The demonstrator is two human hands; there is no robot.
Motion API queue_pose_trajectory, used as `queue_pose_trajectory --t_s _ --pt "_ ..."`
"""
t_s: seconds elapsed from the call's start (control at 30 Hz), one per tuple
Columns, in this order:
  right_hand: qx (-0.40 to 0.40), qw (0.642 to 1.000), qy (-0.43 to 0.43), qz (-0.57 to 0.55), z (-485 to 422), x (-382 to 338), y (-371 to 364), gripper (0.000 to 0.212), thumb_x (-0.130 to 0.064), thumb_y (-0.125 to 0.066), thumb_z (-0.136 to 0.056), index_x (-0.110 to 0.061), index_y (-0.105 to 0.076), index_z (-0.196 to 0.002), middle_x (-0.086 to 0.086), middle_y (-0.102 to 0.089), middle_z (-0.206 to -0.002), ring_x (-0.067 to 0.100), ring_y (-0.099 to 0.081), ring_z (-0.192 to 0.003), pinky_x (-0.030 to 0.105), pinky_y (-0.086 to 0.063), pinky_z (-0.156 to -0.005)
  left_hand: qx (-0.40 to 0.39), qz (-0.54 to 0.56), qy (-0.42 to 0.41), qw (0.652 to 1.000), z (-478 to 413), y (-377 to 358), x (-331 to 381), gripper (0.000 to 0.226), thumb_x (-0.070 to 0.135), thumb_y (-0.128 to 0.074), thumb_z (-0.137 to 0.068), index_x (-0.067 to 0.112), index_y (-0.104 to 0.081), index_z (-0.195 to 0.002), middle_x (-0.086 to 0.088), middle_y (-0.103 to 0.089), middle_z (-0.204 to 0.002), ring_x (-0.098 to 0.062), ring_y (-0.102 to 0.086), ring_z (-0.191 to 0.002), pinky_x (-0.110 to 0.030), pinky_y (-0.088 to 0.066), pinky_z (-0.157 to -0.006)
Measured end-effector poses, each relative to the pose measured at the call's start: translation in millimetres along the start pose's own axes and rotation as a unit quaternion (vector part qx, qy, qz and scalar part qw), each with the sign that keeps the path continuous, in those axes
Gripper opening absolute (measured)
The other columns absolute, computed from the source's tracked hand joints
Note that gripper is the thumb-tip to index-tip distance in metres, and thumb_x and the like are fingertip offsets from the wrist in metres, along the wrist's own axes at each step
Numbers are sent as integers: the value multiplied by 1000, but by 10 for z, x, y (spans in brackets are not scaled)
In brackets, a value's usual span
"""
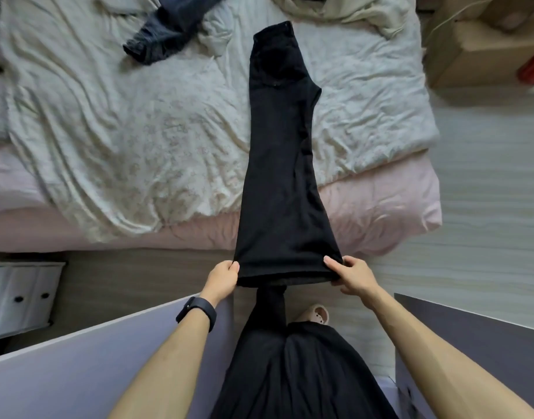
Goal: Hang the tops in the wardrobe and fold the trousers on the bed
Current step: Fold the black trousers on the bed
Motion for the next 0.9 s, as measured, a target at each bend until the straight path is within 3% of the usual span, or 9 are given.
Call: queue_pose_trajectory --t_s 0.1,0.2,0.3,0.37,0.47,0.6,0.77,0.83,0.9 --pt "-17 999 -34 38 70 120 -71 31 -48 -71 -88 -18 -70 -96 4 -74 -92 22 -74 -75 27 -48 -54 -30 -42 15 999 53 -114 -70 37 22 -38 -107 13 -43 -72 -12 -58 -87 -28 -49 -86 -35 -31 -73" --pt "-10 998 11 -62 136 -121 -39 25 -42 -64 -95 -20 -70 -102 0 -75 -94 23 -75 -80 33 -51 -68 4 34 13 999 92 -87 -39 32 20 -39 -107 13 -44 -76 -4 -54 -81 -27 -50 -87 -35 -33 -74" --pt "-2 999 11 -36 151 17 40 21 -39 -65 -96 -19 -70 -96 0 -73 -90 21 -72 -72 32 -50 -61 7 94 25 995 160 -56 -103 6 22 -49 -104 17 -47 -106 -1 -57 -99 -22 -54 -99 -30 -38 -85" --pt "-20 999 -49 10 174 450 2 23 -36 -66 -94 -14 -64 -88 5 -67 -77 18 -61 -54 25 -38 -47 -2 89 23 996 247 -110 -168 17 20 -52 -102 22 -40 -114 -2 -59 -90 -19 -57 -86 -28 -40 -74" --pt "-35 992 -112 48 256 768 -9 23 -32 -64 -93 -15 -58 -79 1 -54 -54 13 -44 -42 21 -31 -42 -22 50 -13 998 386 -267 -178 21 12 -48 -100 32 -45 -103 -3 -58 -75 -17 -53 -67 -22 -38 -58" --pt "-11 997 -57 48 288 604 58 30 -37 -70 -89 -15 -55 -76 4 -59 -61 17 -56 -52 24 -39 -45 -39 63 -8 997 429 -348 -376 36 6 -46 -98 31 -66 -80 -3 -70 -87 -18 -57 -74 -28 -44 -67" --pt "38 999 23 -14 331 435 198 24 -32 -70 -91 -18 -55 -103 13 -73 -92 24 -72 -65 35 -52 -62 -61 181 49 980 513 -278 -141 31 -2 -51 -90 20 -73 -93 0 -58 -67 -7 -46 -44 -21 -33 -47" --pt "57 995 71 -37 403 208 259 22 -29 -65 -94 -32 -52 -111 11 -72 -87 22 -67 -60 34 -51 -63 -93 183 26 978 556 -255 54 34 -5 -57 -85 20 -70 -105 0 -62 -73 -6 -53 -55 -22 -37 -54" --pt "68 988 126 -53 481 -84 318 7 -30 -62 -98 -37 -61 -96 8 -68 -85 20 -64 -59 31 -50 -61 -102 159 -35 981 570 -181 230 45 -11 -63 -78 19 -66 -112 2 -66 -82 -11 -58 -73 -20 -43 -60"
Point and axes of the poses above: each hand's wrist, its own z-axis away from the middle knuckle, its own y-axis out of the back of the hand, x = y × z, the point moved 10 cm from there along -z, towards the middle knuckle
